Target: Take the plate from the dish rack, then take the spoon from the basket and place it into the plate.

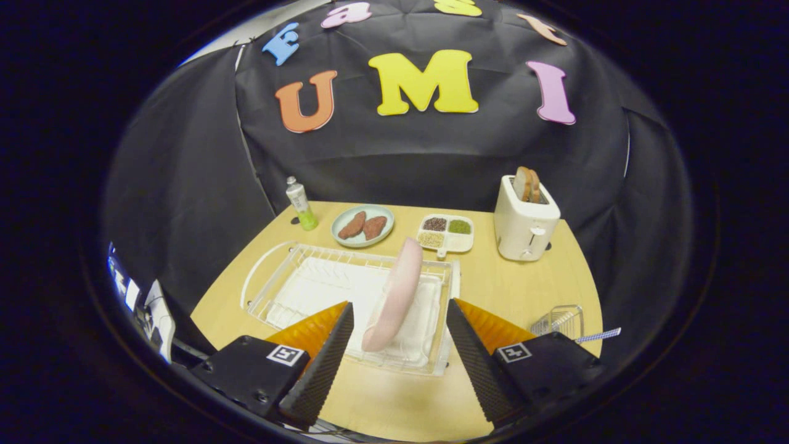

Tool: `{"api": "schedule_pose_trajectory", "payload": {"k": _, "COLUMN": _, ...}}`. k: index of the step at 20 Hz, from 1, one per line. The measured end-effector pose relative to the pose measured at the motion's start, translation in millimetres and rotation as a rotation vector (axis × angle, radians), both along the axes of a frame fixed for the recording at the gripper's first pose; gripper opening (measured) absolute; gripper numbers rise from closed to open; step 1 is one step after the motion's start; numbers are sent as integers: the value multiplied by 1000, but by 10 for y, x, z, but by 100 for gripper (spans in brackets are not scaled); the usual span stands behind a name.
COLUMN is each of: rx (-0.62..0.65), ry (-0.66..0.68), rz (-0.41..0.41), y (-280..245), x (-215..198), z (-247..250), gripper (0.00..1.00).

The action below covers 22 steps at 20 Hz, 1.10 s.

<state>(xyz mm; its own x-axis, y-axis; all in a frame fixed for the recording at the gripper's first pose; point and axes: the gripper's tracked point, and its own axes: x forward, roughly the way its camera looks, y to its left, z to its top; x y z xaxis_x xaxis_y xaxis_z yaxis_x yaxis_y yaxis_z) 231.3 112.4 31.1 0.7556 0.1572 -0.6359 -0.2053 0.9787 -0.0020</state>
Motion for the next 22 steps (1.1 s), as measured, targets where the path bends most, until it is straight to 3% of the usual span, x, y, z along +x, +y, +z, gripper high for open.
{"api": "schedule_pose_trajectory", "payload": {"k": 4, "rx": -102, "ry": 99, "rz": -33, "y": 63, "x": 331, "z": 27, "gripper": 98}}
{"api": "schedule_pose_trajectory", "payload": {"k": 8, "rx": -188, "ry": 185, "rz": -155, "y": -24, "x": 529, "z": 18, "gripper": 96}}
{"api": "schedule_pose_trajectory", "payload": {"k": 12, "rx": -257, "ry": 277, "rz": -212, "y": -61, "x": 605, "z": -98, "gripper": 92}}
{"api": "schedule_pose_trajectory", "payload": {"k": 16, "rx": -339, "ry": 328, "rz": -329, "y": -205, "x": 732, "z": -170, "gripper": 82}}
{"api": "schedule_pose_trajectory", "payload": {"k": 22, "rx": -414, "ry": 392, "rz": -290, "y": -40, "x": 726, "z": -258, "gripper": 56}}
